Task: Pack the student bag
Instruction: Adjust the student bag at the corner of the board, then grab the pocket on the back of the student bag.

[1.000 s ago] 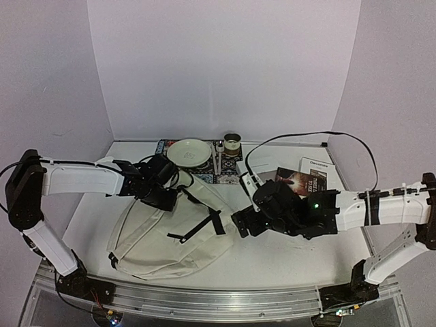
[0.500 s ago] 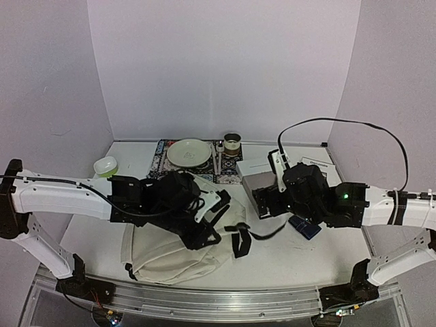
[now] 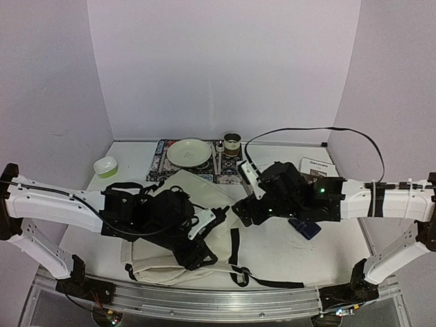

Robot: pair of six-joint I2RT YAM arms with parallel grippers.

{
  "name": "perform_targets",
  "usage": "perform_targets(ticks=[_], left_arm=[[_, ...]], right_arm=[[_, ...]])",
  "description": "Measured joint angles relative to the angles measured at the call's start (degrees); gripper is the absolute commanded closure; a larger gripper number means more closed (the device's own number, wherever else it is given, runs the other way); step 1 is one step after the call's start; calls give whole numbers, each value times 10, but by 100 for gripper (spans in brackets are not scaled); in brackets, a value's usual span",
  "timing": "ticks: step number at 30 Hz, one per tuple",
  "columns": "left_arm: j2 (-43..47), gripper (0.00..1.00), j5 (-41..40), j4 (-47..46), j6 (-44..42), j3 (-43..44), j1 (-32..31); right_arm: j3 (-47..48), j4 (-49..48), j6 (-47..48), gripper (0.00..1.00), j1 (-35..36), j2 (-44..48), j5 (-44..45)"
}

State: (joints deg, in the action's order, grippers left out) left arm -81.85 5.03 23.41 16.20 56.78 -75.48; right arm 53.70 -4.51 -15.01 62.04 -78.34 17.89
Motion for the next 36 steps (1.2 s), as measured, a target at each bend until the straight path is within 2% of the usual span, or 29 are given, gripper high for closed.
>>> perform_targets(ticks=[4,11,18,23,29,36], left_arm=[[52,35,-73,7,62,-39,18],[99,35,-124,36,160,-125,126],[128,35,-130,51,215,-172,128],[147,35,-130,51,233,-187,128],[147,35,-128,51,241,-191,128],[146,35,-116,47,241,-199,128]], right_arm=[[45,3,16,22,4,-64,-54],[128,18,52,30,46,-176,-109],[217,55,84,33,84,-276,-126],[262,78,106,38,92,-332,-122],[293,94,124,51,93,-381,-88],[314,103,138,73,99,-408,-42]])
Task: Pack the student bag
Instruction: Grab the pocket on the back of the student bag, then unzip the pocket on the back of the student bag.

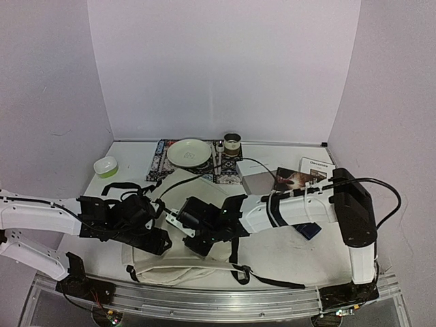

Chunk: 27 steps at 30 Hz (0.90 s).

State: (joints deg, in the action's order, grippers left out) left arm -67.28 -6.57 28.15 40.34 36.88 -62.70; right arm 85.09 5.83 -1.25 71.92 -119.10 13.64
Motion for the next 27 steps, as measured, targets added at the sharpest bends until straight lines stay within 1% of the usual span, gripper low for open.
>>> perform_targets(ticks=[3,5,6,13,19,22,27], left_arm=[[-8,35,8,-6,0,-1,0],[-13,35,13,-10,-1,-2,0],[-15,35,16,-12,-1,-3,0],[-29,35,24,-22,-2,-3,-6],[-54,36,23,-45,5,-15,-16],[-69,36,23,-58,11,-24,-23],[-85,36,16,-77,25,-35,-36]], right_arm=[[1,3,1,83,1,-2,21],[3,4,5,98,1,-4,35],[3,4,5,100,1,-4,42],[5,7,-4,100,1,-6,75],[2,14,-33,100,-7,1,95],[-19,15,-53,100,-30,29,95],[-44,11,-81,100,-101,72,88]])
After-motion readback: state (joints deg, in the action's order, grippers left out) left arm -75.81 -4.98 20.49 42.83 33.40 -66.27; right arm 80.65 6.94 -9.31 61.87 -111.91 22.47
